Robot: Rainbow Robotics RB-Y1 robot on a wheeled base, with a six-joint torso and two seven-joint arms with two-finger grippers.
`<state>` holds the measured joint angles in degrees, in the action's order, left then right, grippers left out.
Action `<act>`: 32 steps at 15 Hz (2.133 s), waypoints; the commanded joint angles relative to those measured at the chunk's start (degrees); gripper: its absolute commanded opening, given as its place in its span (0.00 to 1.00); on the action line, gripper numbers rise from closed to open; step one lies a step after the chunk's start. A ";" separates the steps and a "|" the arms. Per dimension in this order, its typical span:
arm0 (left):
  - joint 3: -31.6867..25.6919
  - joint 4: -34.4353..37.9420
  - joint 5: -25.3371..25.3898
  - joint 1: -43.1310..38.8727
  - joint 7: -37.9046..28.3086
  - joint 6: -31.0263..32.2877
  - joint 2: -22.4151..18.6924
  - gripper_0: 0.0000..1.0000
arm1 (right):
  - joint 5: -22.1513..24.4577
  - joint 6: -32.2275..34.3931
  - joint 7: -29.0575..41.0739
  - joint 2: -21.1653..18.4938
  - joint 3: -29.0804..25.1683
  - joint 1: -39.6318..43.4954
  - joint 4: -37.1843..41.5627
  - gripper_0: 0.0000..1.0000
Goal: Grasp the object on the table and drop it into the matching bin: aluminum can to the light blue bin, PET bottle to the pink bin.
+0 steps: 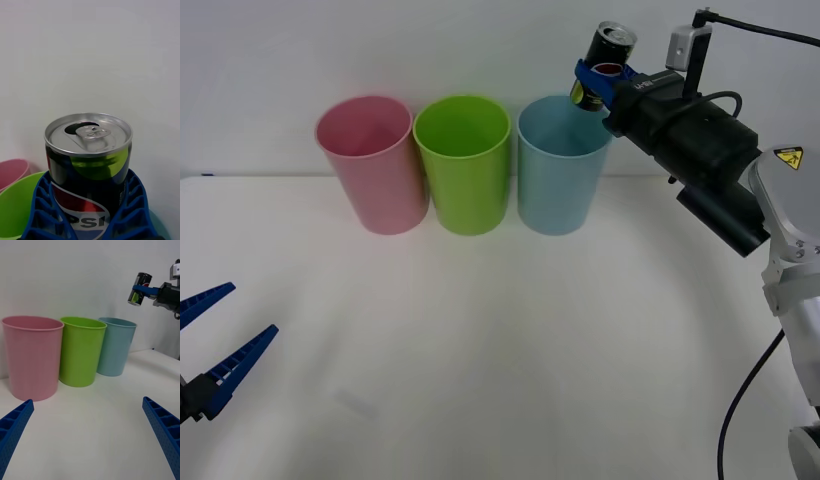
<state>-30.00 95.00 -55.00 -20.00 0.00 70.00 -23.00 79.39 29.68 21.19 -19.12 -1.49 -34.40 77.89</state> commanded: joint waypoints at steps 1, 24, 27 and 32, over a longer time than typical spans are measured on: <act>0.00 0.00 0.00 0.00 0.00 0.00 0.00 1.00 | 3.40 -2.79 -0.79 2.77 -0.27 -3.40 -5.03 0.00; 0.00 0.00 0.00 0.00 0.00 0.00 0.00 1.00 | 4.02 -1.56 -5.89 3.92 -0.88 -6.38 -10.74 1.00; 0.00 0.00 0.00 0.00 0.00 0.00 0.00 1.00 | 3.58 -1.30 -5.54 2.77 -0.62 -2.78 -5.73 1.00; 0.00 0.00 0.00 0.00 0.00 0.00 0.00 1.00 | -1.17 -1.12 -4.93 -2.24 2.02 5.57 3.76 1.00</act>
<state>-30.00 95.00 -55.00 -20.00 0.00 70.00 -23.00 79.00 28.50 16.19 -20.39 0.19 -30.36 79.96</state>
